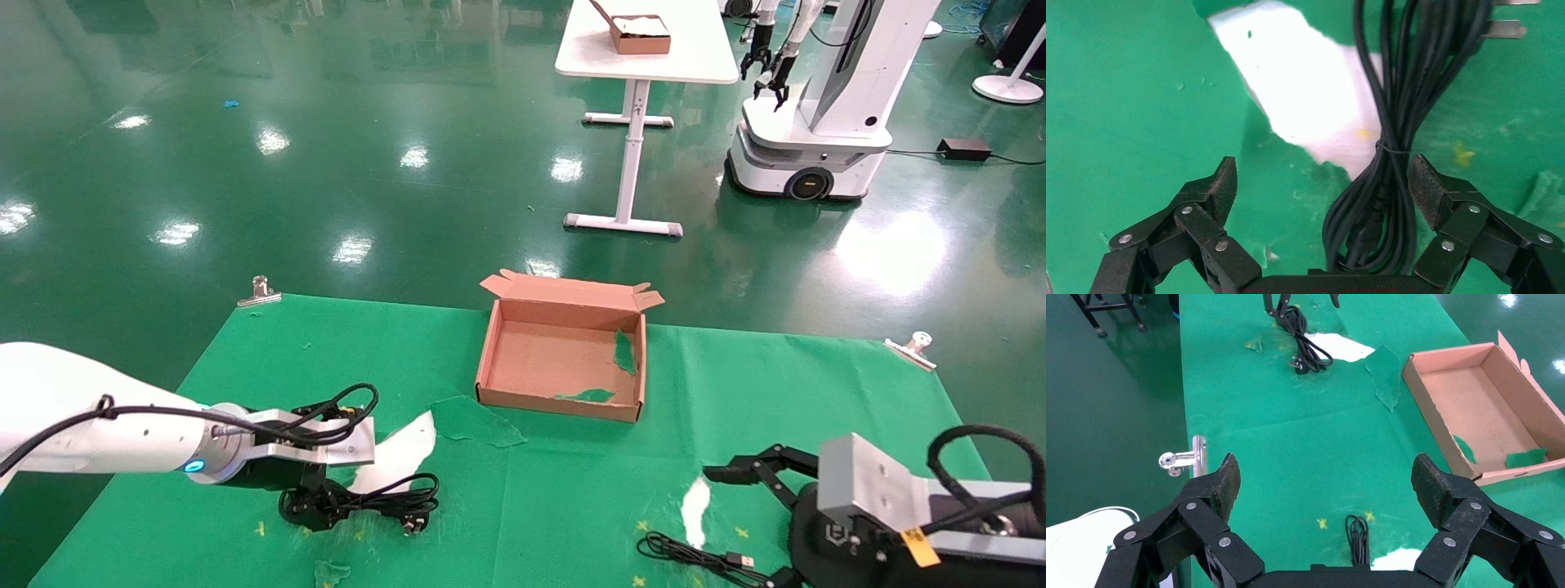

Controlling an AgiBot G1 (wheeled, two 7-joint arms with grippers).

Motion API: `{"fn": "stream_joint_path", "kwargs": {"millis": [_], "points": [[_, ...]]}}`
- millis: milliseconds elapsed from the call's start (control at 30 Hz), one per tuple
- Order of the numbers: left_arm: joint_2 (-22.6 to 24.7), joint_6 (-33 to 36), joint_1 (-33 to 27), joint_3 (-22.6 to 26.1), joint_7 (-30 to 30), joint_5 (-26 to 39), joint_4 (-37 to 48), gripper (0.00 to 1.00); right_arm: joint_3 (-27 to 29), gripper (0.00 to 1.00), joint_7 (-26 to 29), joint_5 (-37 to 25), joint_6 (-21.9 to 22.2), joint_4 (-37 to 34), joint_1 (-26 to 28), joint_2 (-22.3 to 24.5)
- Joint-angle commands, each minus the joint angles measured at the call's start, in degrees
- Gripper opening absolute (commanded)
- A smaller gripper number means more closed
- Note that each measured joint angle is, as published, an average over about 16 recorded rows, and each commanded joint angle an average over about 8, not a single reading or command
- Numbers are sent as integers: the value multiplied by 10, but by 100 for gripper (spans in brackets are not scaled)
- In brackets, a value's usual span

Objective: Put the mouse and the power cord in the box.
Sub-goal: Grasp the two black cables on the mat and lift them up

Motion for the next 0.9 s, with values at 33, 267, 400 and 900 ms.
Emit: {"fn": "stream_joint_path", "kwargs": {"millis": [33, 267, 400, 900], "points": [[13, -9, -10, 3, 11, 6, 33, 100, -1, 100, 1, -2, -1, 0, 2, -1], [33, -12, -27, -7, 46, -16, 106, 100, -7, 100, 7, -9, -3, -1, 4, -5], [41, -16, -33, -10, 63, -24, 132, 100, -10, 100, 9, -13, -7, 1, 9, -6], [59, -32, -43, -12, 101, -29, 185, 100, -102, 100, 14, -233, -29, -13, 97, -75]]}}
